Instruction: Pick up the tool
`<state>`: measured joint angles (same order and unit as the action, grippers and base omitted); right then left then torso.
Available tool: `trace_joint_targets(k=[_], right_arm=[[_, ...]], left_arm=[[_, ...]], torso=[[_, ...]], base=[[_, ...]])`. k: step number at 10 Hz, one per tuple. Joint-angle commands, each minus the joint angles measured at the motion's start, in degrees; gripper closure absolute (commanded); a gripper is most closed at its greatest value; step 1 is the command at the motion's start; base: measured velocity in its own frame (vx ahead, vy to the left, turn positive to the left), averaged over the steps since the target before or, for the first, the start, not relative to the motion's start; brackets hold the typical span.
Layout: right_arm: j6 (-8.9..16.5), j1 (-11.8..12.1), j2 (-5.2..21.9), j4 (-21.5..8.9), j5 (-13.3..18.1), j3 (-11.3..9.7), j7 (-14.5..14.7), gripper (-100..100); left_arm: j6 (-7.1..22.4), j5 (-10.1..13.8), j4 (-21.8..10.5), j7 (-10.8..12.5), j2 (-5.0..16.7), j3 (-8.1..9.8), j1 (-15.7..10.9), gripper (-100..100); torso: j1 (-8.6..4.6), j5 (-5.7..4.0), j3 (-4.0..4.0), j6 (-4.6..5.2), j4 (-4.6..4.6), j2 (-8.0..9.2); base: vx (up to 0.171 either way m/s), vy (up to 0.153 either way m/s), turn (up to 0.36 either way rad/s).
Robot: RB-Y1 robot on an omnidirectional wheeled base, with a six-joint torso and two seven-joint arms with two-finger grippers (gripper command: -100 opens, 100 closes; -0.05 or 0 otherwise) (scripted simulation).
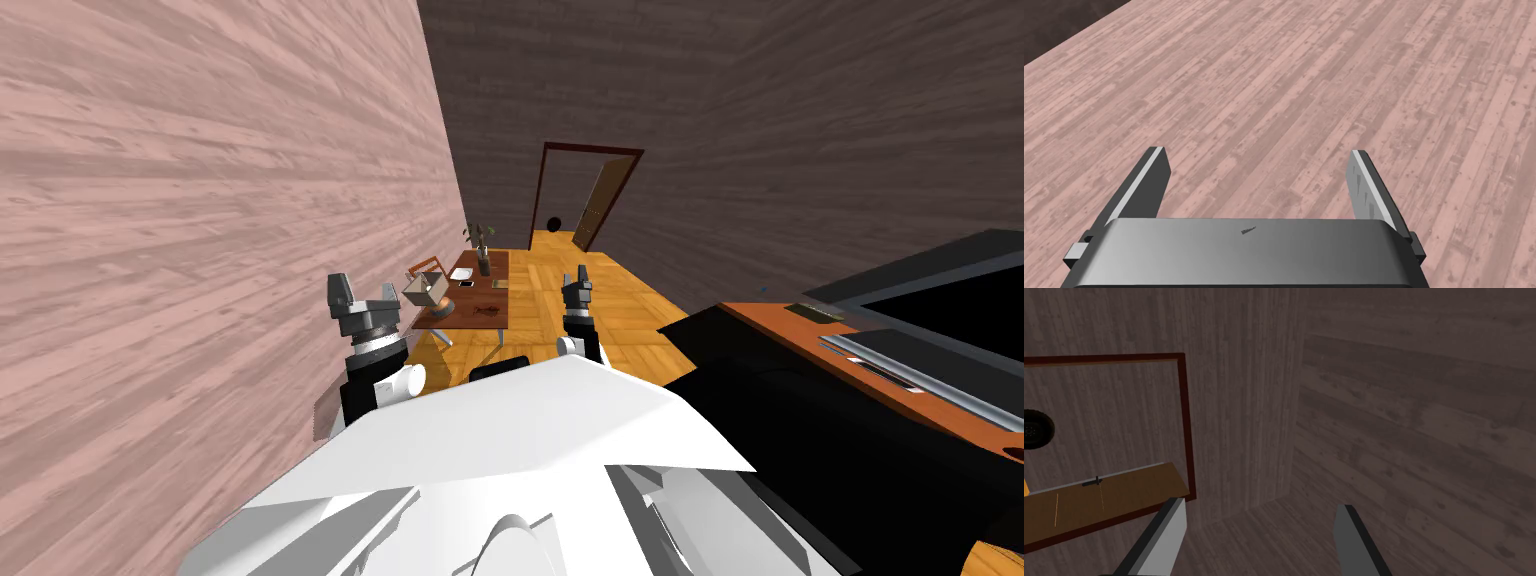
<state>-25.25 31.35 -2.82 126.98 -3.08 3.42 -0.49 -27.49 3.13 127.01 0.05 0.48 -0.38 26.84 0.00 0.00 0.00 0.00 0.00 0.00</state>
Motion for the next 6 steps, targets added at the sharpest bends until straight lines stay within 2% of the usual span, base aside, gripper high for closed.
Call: trace_joint_targets(k=[1,4,6], right_arm=[[0.0,0.0,0.0,0.0,0.0,0.0,0.0,0],[0.0,0.0,0.0,0.0,0.0,0.0,0.0,0],[0.0,0.0,0.0,0.0,0.0,0.0,0.0,0]], left_arm=[[1.2,1.1,-1.1,0.1,2.2,1.57,-0.9,-100],[4.0,3.9,-3.9,0.5,4.9,5.17,-3.1,-100],[6.6,6.5,-6.6,0.8,6.3,8.34,-5.0,-100]], torso=[[0.00,0.00,0.00,0.00,0.00,0.00],[-0.17,-0.04,0.06,0.02,0.02,0.10],[-0.19,-0.04,0.03,0.04,0.01,0.06]], base=[[-0.018,-0.033,-0.259],[-0.026,-0.052,-0.274],[-0.019,-0.059,-0.390]])
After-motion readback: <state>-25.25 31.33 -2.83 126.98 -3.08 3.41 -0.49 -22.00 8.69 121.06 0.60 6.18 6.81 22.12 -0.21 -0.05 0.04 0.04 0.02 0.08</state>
